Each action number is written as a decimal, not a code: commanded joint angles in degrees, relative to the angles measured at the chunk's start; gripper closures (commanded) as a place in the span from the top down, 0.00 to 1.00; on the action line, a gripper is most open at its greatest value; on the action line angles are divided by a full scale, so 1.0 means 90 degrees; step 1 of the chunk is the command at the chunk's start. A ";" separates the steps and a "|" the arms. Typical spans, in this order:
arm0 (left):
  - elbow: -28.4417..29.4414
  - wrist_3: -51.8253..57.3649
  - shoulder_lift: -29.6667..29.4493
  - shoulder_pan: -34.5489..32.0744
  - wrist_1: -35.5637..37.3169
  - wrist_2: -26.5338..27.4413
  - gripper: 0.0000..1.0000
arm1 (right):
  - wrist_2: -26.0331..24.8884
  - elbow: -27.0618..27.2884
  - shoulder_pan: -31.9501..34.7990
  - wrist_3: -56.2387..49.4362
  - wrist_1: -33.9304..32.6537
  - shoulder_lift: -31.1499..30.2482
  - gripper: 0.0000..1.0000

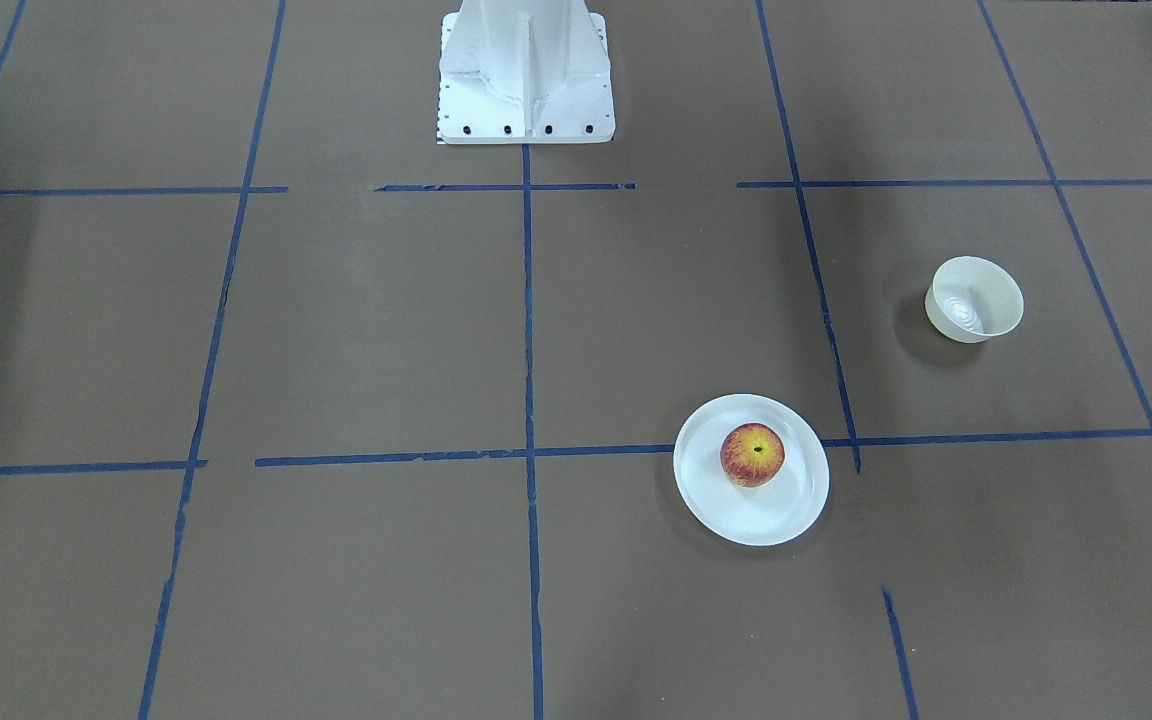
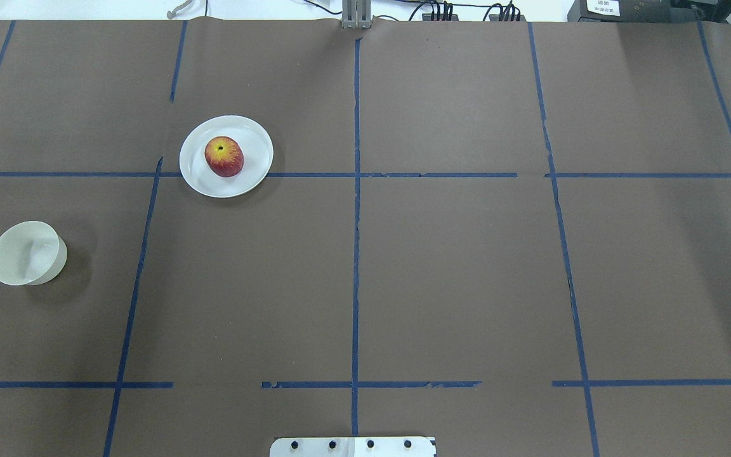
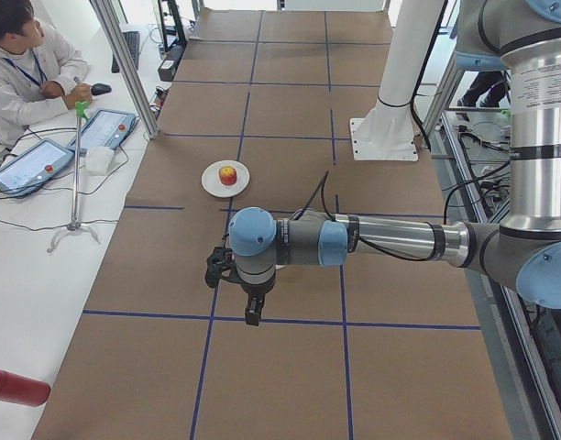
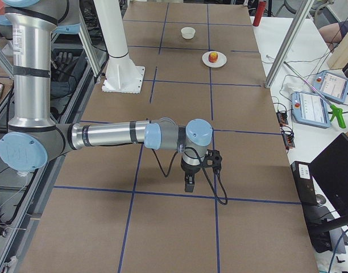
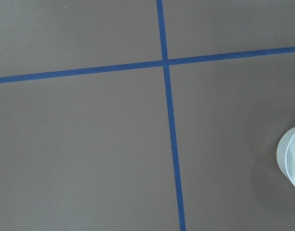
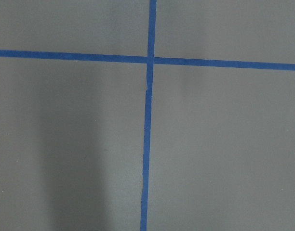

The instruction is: Move apple from plate to bowl

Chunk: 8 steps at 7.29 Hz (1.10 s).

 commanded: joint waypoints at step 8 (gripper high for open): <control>0.0776 -0.6912 -0.3945 0.4648 -0.0365 0.1000 1.00 | 0.0000 0.0010 0.0000 0.0003 0.0010 0.0000 1.00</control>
